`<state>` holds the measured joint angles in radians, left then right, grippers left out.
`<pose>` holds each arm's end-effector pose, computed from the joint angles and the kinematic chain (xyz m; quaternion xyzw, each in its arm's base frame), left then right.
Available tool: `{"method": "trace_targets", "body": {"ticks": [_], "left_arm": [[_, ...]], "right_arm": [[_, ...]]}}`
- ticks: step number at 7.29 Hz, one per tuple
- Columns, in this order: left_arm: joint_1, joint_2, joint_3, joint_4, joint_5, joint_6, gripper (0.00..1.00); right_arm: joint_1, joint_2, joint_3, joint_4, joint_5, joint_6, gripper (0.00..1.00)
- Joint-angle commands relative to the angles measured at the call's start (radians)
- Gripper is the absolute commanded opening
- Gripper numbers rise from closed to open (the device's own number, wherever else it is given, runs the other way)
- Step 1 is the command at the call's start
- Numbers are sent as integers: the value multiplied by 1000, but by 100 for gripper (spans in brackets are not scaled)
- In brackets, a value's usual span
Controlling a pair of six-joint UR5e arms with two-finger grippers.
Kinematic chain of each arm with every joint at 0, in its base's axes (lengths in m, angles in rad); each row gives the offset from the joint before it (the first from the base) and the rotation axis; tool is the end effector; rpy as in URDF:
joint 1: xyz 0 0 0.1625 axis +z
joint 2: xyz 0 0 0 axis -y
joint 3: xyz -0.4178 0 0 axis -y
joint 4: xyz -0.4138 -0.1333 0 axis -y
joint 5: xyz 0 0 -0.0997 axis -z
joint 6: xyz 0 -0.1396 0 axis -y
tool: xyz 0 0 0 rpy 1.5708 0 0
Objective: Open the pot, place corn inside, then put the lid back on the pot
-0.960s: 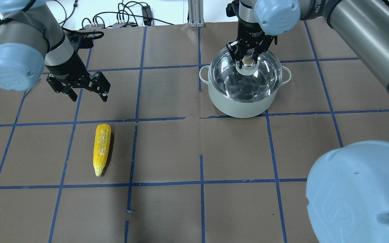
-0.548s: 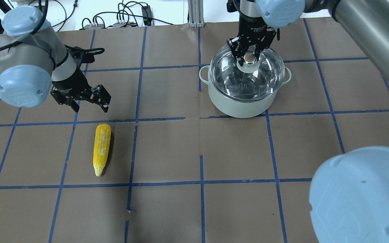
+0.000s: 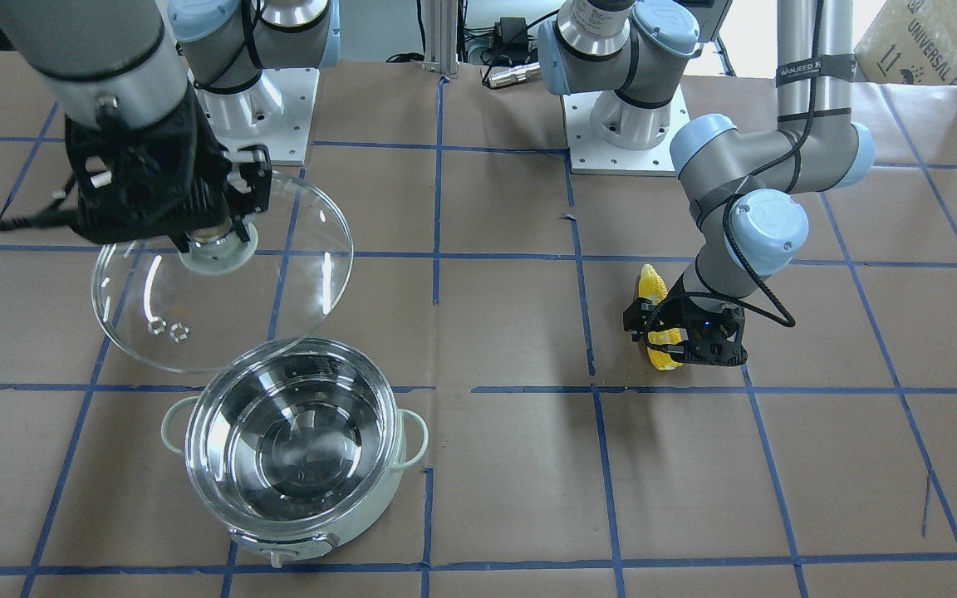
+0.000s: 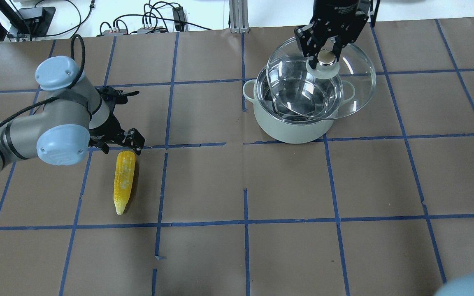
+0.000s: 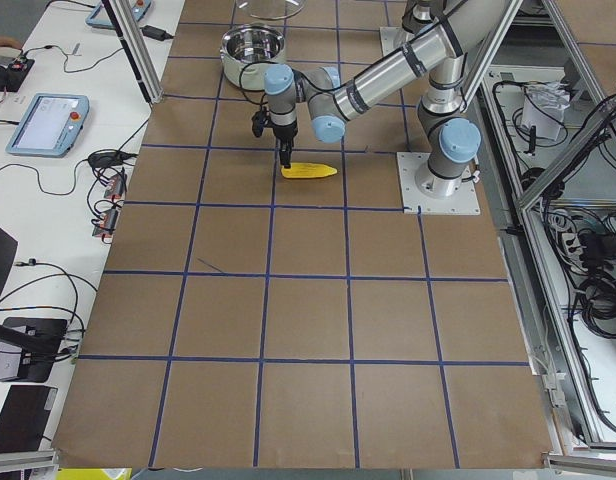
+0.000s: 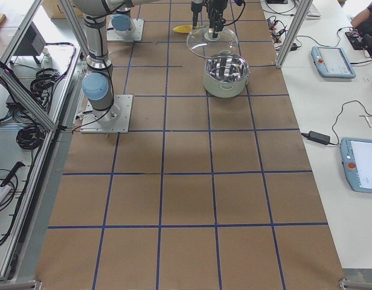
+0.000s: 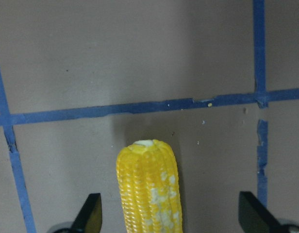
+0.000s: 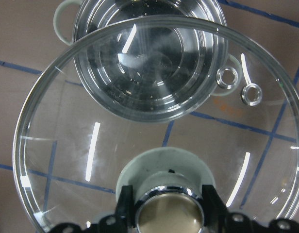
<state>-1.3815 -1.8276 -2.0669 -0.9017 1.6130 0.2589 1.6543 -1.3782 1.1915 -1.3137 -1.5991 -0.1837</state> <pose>-0.0319 -0.5109 0.1363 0.0356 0.9983 0.0455 0.0112 0.1770 -0.5634 0.5032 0.1336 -0.9903 -0.0358 0.0124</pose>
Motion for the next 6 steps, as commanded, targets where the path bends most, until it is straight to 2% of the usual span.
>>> {"method": "trace_targets", "body": {"ticks": [1, 3, 4, 5, 6], "left_arm": [[4, -19, -30, 30, 27, 0, 97], [4, -30, -30, 29, 27, 2, 66], [4, -27, -24, 23, 28, -12, 41], [-13, -18, -16, 17, 18, -50, 25], [-34, -25, 22, -3, 9, -125, 19]], "right_arm": [[-63, -54, 57, 67, 5, -32, 41], [-74, -112, 147, 28, 8, -42, 41], [-70, -125, 163, 22, 5, -31, 41], [-68, -131, 166, 21, 8, -30, 42], [-68, -131, 166, 24, 7, -29, 42]]}}
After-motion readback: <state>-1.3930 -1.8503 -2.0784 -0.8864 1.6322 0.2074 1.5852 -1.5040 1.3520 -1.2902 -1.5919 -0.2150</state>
